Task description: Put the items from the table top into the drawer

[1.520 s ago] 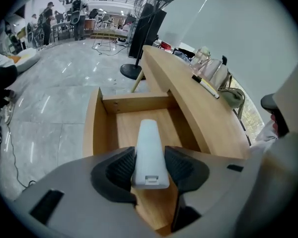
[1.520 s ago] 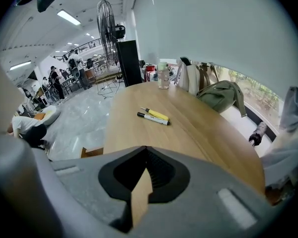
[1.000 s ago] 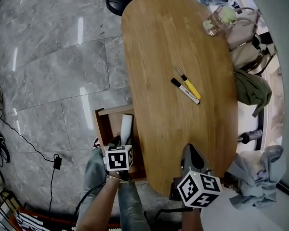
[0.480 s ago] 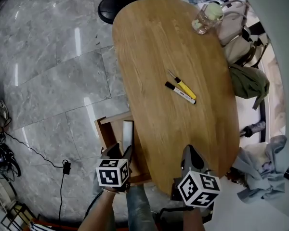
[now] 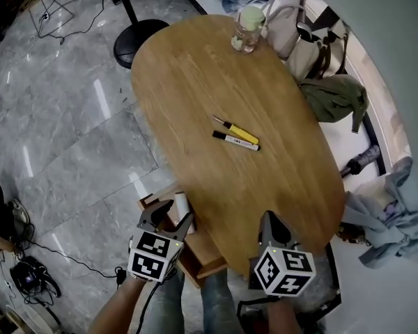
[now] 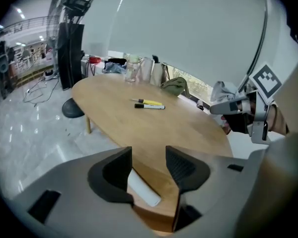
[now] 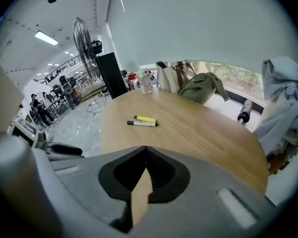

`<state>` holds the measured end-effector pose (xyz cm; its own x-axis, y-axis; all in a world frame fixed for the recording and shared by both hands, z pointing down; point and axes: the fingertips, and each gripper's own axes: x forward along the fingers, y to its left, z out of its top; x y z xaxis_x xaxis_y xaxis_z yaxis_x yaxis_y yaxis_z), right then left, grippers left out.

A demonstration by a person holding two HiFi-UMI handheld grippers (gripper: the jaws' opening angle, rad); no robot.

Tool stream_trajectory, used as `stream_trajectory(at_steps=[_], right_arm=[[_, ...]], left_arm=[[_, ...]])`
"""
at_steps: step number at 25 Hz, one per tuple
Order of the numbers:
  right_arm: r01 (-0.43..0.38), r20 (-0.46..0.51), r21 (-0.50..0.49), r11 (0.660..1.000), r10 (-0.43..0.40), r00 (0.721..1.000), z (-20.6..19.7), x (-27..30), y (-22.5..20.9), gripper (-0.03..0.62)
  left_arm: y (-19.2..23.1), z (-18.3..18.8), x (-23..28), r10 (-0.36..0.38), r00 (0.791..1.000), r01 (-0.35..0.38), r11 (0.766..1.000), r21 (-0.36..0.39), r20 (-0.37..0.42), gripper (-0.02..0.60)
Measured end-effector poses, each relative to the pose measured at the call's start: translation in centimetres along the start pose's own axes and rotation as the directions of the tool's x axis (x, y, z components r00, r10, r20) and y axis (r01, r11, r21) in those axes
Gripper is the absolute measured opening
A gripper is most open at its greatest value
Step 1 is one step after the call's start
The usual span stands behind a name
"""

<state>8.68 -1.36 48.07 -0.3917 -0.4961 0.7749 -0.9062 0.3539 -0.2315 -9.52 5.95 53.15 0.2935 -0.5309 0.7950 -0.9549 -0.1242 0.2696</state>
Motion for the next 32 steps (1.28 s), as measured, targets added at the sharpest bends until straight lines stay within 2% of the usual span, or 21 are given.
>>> stream_trajectory(at_steps=[4,7,10,14,18,21,27,32], right_arm=[[0.028,0.021,0.057,0.998,-0.029,0.999,-0.5,-1.0,-0.9,0.005],[0.049,0.031,0.092,0.995,-0.052,0.998,-0.9,-1.6,-1.6,0.005],[0.069,0.039,0.123,0.99,-0.075,0.996,-1.4,-2.0,-2.2,0.005],[0.092,0.048,0.173,0.981,-0.101,0.994,-2.0,-2.4,-2.5,0.005],[0.111,0.057,0.217,0.97,-0.126,0.99,-2.1,-2.8,-2.3,0.005],[0.125,0.058,0.236,0.964,-0.143,0.988,-2.4,-2.9,-2.8,0.005],[0.144,0.055,0.27,0.952,-0.165,0.985,-2.7,-3.1,-2.9,0.005],[0.156,0.047,0.269,0.95,-0.175,0.983,-2.7,-3.0,-3.3,0.005]], left_arm=[[-1.1,3.1,0.6,-0.044,0.999,0.044,0.988,0.147,-0.003,0.206],[-1.8,4.7,1.5,-0.078,0.996,0.088,0.961,0.261,-0.047,0.206],[-2.7,6.0,2.5,-0.1,0.99,0.128,0.923,0.363,-0.095,0.206],[-3.6,7.5,3.7,-0.116,0.985,0.163,0.877,0.451,-0.131,0.207],[-2.8,8.8,4.9,-0.083,0.979,0.175,0.806,0.566,-0.185,0.207],[-2.5,9.4,6.0,-0.063,0.975,0.182,0.772,0.609,-0.212,0.207],[-1.0,10.8,7.8,-0.016,0.971,0.174,0.729,0.662,-0.237,0.207],[-0.2,11.8,9.3,0.002,0.973,0.162,0.706,0.689,-0.23,0.207]])
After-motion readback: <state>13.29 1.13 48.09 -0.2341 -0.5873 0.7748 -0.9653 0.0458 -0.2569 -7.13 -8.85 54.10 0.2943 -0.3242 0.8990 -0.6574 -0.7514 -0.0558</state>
